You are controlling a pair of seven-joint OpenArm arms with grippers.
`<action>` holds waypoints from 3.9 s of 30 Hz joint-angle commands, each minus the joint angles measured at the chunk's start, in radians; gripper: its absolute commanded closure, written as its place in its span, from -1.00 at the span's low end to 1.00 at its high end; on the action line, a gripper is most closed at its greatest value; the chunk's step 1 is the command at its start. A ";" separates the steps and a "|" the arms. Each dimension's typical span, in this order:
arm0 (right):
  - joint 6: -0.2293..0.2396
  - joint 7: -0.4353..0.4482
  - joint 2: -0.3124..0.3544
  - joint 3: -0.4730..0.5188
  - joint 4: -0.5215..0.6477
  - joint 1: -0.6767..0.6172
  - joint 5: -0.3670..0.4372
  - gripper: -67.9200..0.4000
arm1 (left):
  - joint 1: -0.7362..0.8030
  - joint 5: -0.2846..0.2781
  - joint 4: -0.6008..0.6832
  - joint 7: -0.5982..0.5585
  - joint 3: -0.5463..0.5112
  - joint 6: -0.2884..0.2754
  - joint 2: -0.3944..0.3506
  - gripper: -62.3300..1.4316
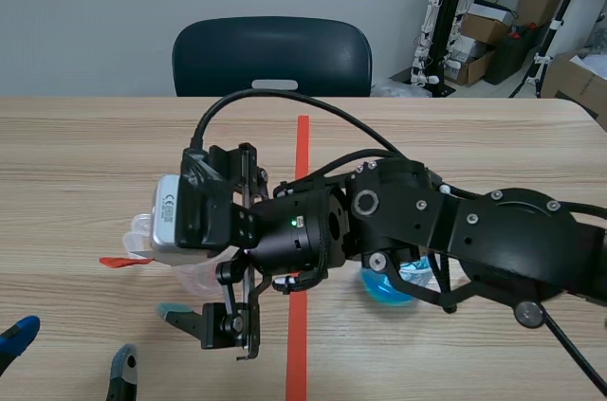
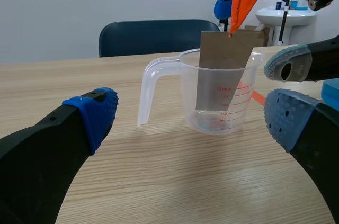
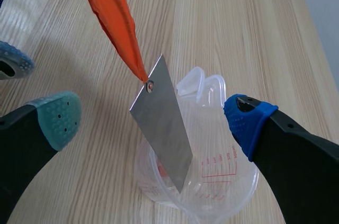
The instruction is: Do the redox reaction experiment. lift the metal plate out of the left beaker
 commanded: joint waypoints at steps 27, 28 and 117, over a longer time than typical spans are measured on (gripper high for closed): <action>-0.007 -0.031 -0.029 0.002 0.017 0.023 -0.045 0.23 | 0.000 -0.006 0.015 -0.046 -0.002 -0.002 -0.012 -0.87; -0.007 -0.030 -0.029 0.002 0.017 0.023 -0.045 0.23 | 0.000 -0.006 0.015 -0.046 -0.002 -0.002 -0.012 -0.87; 0.269 -0.581 -0.020 0.490 0.303 0.023 0.772 0.97 | 0.000 -0.006 0.015 -0.046 -0.002 -0.002 -0.012 -0.87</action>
